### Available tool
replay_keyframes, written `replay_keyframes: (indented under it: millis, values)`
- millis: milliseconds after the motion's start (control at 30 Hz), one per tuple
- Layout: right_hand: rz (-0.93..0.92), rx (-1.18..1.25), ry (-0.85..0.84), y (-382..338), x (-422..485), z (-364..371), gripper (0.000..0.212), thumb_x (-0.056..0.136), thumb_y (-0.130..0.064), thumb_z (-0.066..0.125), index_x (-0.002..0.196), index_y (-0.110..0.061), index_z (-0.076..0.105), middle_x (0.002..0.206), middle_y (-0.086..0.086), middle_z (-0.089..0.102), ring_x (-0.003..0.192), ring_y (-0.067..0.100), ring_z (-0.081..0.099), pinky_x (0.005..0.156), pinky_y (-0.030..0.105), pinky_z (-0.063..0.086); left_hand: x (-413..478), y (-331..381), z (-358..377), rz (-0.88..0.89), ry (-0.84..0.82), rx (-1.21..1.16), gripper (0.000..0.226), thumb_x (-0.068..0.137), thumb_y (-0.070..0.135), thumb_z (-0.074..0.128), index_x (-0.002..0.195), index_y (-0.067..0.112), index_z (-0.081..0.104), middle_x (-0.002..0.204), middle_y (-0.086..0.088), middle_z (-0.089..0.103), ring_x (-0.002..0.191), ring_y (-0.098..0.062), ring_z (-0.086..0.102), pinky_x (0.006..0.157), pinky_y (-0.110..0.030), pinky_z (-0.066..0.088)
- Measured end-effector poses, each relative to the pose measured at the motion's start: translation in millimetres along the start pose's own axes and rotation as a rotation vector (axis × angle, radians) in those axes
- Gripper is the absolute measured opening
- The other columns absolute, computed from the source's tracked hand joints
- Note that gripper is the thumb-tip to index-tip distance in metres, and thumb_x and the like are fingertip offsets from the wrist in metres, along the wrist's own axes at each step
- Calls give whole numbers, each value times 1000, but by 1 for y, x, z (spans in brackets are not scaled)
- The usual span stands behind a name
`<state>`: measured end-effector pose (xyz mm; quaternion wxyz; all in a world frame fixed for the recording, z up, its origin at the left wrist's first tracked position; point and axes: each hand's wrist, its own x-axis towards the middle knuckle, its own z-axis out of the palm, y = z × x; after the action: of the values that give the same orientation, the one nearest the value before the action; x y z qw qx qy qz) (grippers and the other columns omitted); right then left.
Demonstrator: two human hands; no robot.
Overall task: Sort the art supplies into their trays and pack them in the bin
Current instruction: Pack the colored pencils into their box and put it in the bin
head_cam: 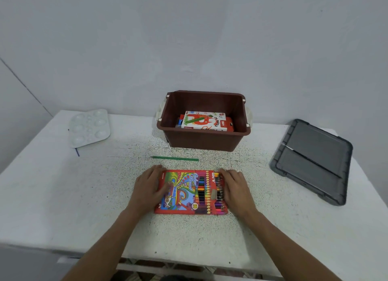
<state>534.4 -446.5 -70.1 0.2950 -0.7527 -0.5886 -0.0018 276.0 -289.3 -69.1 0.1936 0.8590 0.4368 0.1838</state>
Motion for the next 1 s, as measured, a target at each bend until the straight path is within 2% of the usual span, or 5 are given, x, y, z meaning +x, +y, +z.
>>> replay_keyframes:
  millis: [267,500,733,867,1000]
  values:
    - [24,-15,-5,-6,-2,-2,47,100,-34,31,130,-7,55,111,4,62,95,9,40,83,29,44,40,9,-11,132,77,91,15,93,18,61,107,14,68,112,-3,66,95,-22,63,80,-37,52]
    - [-1,-7,26,-8,-2,-4,39,99,-27,34,126,-9,56,111,4,62,94,8,39,83,26,39,71,31,-13,199,-52,323,33,92,9,56,122,19,67,126,-4,65,108,-25,63,93,-45,49]
    - [-8,-3,12,-10,-2,-5,34,98,-23,34,125,-13,53,111,1,59,93,12,44,85,26,38,76,38,-11,255,-89,418,34,92,10,56,124,17,65,119,-9,65,108,-27,63,94,-45,47]
    - [-15,-15,3,-10,-2,-6,34,98,-24,33,125,-14,51,112,1,58,94,12,43,85,29,41,73,44,-10,324,73,272,23,87,3,66,109,9,68,103,-11,66,85,-26,67,75,-41,56]
    - [-12,-2,13,-10,2,-7,32,100,-23,36,126,-13,53,109,1,59,92,10,44,83,27,42,69,65,-21,276,222,-42,16,93,4,59,109,10,61,98,-1,61,75,-10,57,65,-18,48]
